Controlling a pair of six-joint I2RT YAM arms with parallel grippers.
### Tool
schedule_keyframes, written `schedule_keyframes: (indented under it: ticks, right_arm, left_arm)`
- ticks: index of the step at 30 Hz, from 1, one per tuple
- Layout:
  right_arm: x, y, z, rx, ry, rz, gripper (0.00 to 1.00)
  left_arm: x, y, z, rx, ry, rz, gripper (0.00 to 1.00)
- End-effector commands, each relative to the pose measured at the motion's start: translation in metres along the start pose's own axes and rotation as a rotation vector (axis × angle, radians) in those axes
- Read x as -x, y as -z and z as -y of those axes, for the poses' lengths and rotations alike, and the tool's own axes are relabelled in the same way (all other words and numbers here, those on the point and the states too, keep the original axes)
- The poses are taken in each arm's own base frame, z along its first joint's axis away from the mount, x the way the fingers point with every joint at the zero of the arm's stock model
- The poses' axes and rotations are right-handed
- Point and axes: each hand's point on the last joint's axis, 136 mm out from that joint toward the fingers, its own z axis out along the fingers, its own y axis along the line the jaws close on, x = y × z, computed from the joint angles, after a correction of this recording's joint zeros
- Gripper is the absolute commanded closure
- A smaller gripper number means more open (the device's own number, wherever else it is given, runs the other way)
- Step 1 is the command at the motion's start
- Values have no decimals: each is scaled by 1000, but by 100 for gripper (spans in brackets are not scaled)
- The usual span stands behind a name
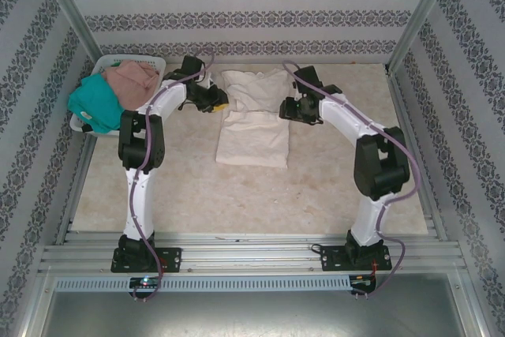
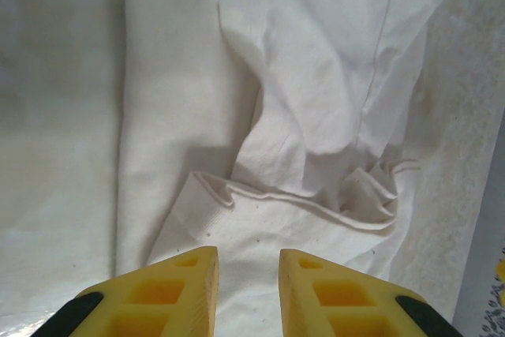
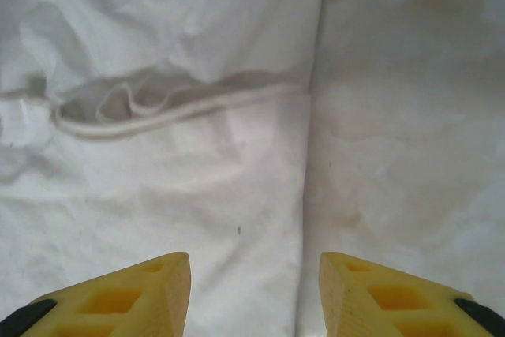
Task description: Fold and stack the t-shirts
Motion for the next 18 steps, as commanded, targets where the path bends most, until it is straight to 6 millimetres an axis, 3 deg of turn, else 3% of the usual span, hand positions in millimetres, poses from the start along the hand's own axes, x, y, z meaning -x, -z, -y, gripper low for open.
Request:
schedule_keyframes:
  ticks: [1,5,8,11,13,16,18]
  right_arm:
    - [-24,-5,-30,48,86,19,52]
    - [-32,-42,-41,89,63,-45,54]
    - [-17,-60,-47,102,52,-37,58]
    - [-13,-75,-34,40,27,-61,58]
    - [-19,-80,-15,7,-13,-80,58]
    - [-25,-81,2,5,-54,-84,56]
    - [-28,-78,9,1,-51,-88,55]
  left_arm:
    - [-12,28,16,37,-67,19,73]
    - [-41,4,39,-24,-161,-12,70]
    - [-49,-26,30,-54,-126,-78,72]
    - [-48,-48,5,-1,-114,-92,72]
    - [-47,-56,-24,36,-48,-103,75]
    - [-47,-55,-51,57,13,-93,79]
    - [-48,-47,-60,86,13,-71,79]
